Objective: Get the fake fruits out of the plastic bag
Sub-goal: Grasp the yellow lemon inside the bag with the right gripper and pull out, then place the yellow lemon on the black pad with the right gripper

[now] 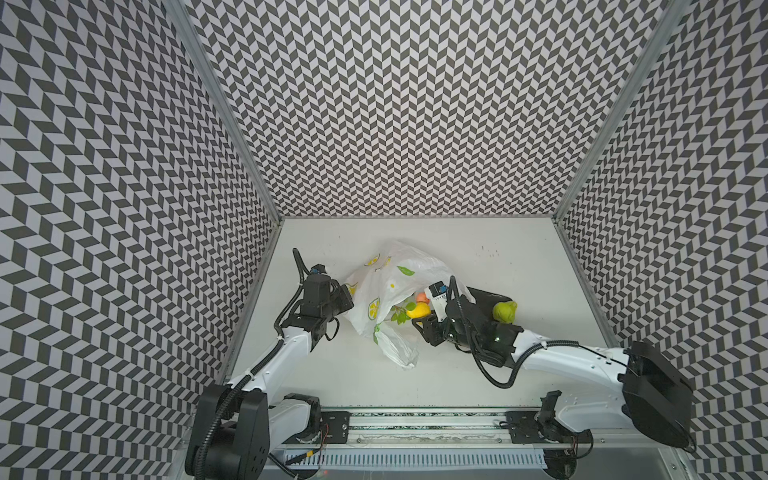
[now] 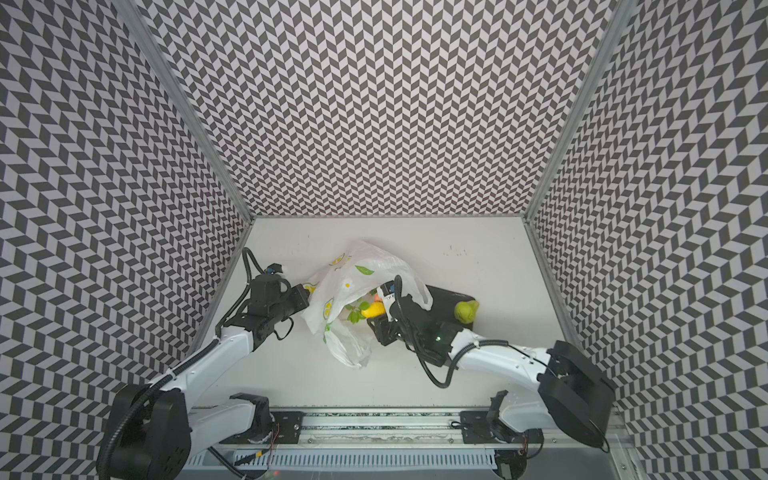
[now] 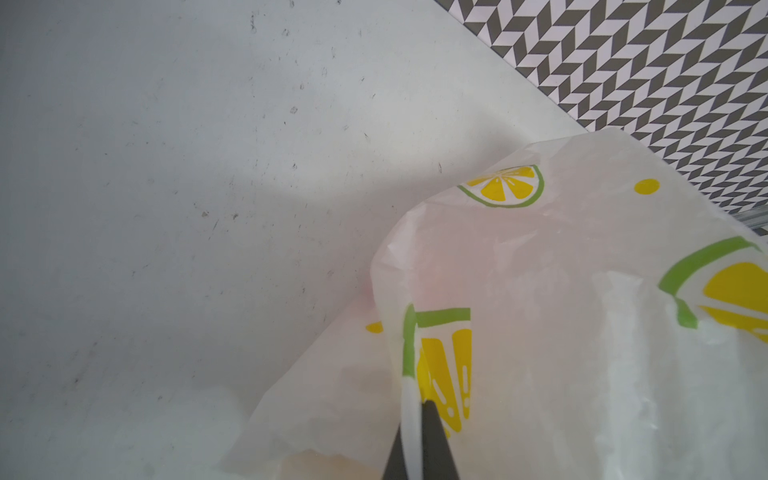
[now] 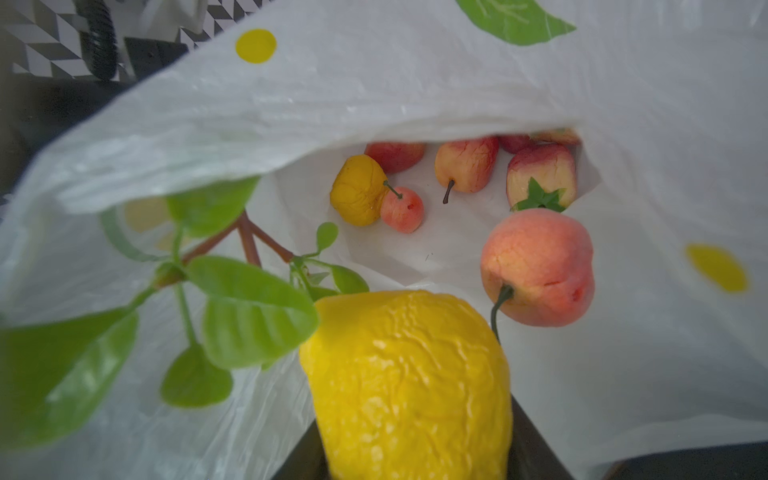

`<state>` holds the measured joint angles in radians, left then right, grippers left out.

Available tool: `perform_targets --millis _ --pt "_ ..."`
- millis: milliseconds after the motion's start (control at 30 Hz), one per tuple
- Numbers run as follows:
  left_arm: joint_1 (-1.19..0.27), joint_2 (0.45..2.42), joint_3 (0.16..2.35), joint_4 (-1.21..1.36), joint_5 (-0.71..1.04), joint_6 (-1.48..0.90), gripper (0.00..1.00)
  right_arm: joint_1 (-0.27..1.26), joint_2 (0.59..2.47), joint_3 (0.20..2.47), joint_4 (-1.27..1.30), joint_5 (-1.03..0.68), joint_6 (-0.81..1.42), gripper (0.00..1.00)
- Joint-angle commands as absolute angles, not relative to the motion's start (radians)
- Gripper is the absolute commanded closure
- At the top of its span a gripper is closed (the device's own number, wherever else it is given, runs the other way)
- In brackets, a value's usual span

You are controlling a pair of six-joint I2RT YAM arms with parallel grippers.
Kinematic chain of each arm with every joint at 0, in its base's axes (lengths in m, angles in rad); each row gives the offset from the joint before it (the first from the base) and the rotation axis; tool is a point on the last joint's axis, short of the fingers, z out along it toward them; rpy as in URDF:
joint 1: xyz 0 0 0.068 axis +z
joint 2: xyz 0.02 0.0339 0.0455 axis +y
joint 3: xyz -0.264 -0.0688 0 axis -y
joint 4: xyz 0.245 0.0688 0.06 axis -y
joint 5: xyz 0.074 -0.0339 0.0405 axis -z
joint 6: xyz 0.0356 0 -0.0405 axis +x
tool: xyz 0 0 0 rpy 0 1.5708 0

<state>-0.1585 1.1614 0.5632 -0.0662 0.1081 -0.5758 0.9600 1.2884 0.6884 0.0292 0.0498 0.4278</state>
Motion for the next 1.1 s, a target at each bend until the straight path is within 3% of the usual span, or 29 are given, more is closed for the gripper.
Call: perform_targets --millis 0,167,567,667,867,1067 --pt "-0.146 1.149 0.564 -0.039 0.106 -0.569 1.00 0.960 1.204 0.660 0.002 -0.012 0.457 0.51" --pt "-0.137 1.102 0.542 -0.036 0.096 -0.585 1.00 0.959 1.066 0.643 -0.061 -0.036 0.520 0.52" --pt "-0.127 1.082 0.543 -0.067 0.034 -0.598 1.00 0.942 0.693 0.563 -0.321 0.124 0.641 0.53" --pt "-0.126 1.061 0.536 -0.077 0.002 -0.608 1.00 0.883 0.694 0.562 -0.357 0.199 0.659 0.54" --pt "-0.089 0.989 0.527 -0.123 -0.083 -0.644 1.00 0.643 0.786 0.516 -0.212 0.146 0.673 0.55" --pt "-0.086 0.942 0.490 -0.146 -0.100 -0.656 1.00 0.606 1.010 0.546 -0.018 0.147 0.695 0.55"
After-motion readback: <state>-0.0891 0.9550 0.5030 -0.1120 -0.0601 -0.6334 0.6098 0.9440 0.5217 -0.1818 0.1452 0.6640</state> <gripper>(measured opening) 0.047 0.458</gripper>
